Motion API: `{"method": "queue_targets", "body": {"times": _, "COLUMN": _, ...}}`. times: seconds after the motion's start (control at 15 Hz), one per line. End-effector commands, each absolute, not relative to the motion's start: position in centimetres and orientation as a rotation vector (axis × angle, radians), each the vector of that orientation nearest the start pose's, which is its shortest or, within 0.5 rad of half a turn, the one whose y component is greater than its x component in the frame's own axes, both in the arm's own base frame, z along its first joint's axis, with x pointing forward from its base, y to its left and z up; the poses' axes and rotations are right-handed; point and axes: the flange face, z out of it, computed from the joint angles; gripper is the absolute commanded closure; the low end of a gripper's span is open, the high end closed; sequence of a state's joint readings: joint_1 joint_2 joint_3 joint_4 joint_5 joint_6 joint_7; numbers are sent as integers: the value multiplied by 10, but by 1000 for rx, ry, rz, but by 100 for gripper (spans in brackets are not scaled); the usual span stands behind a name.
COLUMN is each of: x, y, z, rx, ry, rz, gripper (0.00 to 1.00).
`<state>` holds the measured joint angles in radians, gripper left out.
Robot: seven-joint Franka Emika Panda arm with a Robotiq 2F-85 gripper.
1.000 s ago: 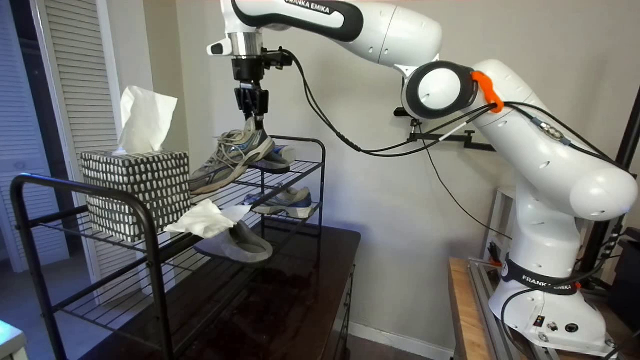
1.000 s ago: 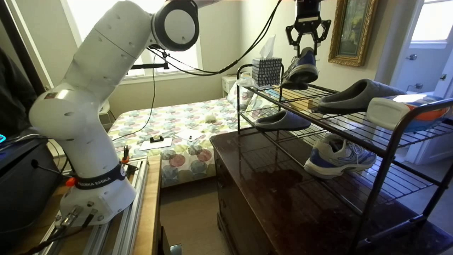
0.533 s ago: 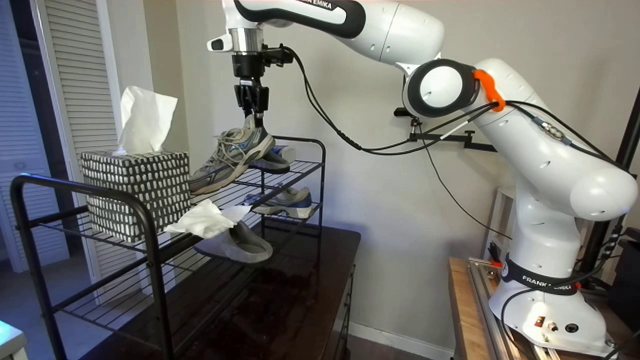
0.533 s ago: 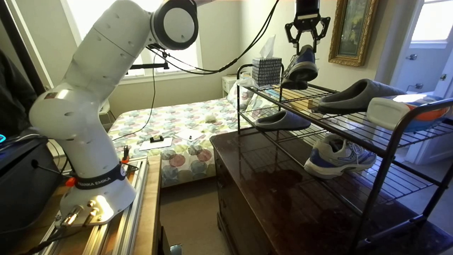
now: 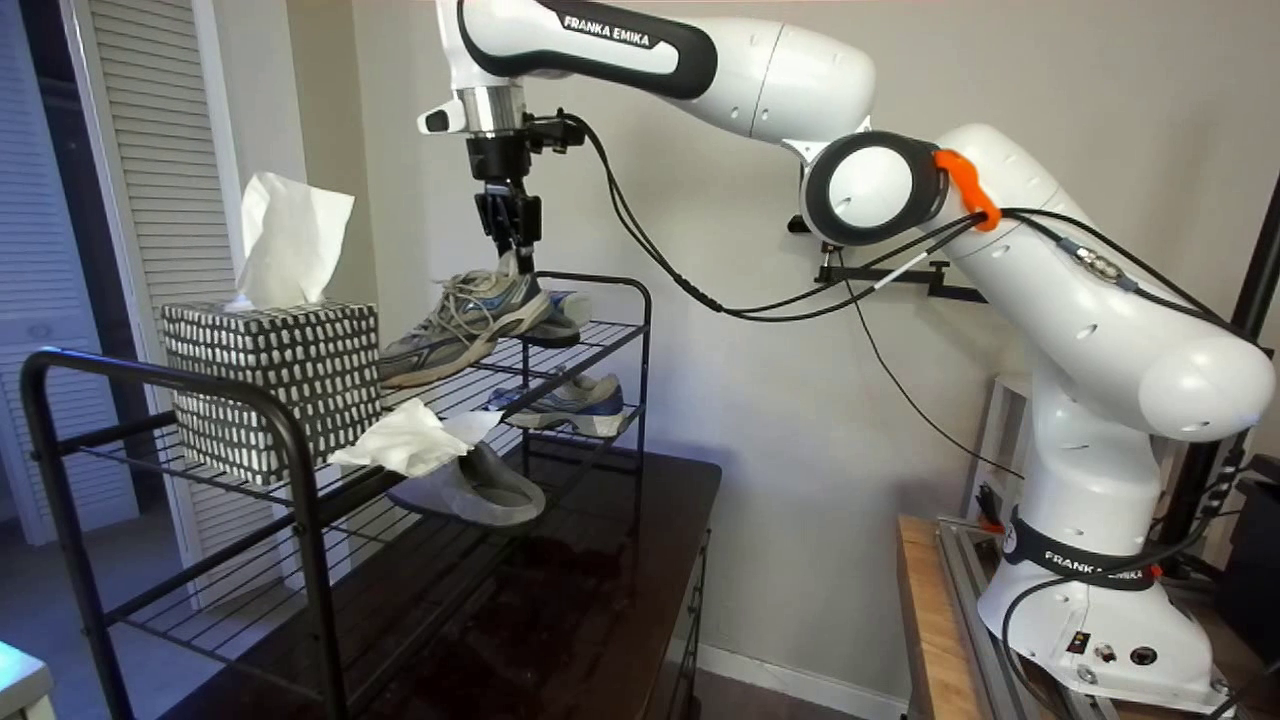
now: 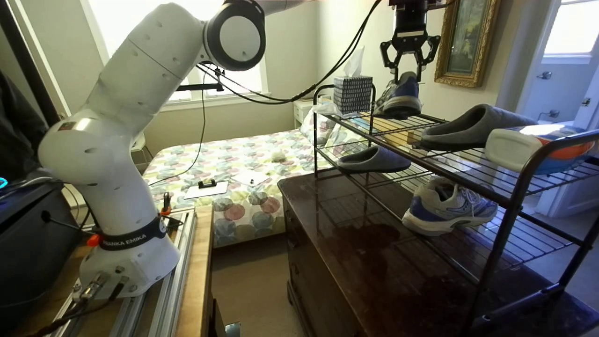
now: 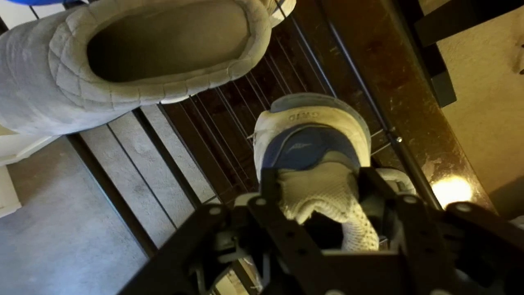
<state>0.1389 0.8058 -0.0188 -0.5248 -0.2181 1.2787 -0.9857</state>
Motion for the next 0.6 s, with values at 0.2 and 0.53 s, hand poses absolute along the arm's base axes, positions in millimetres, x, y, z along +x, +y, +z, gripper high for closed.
{"method": "queue_targets", "body": {"times": 0.2, "x": 722, "y": 54, "z": 526, "rx": -2890, "ry": -1690, "rz": 446, "gripper": 72}}
{"method": "queue_targets", "body": {"times": 0.53, "x": 715, "y": 58, "z": 534, "rx": -2883, "ry": -1672, "rz": 447, "gripper": 3}}
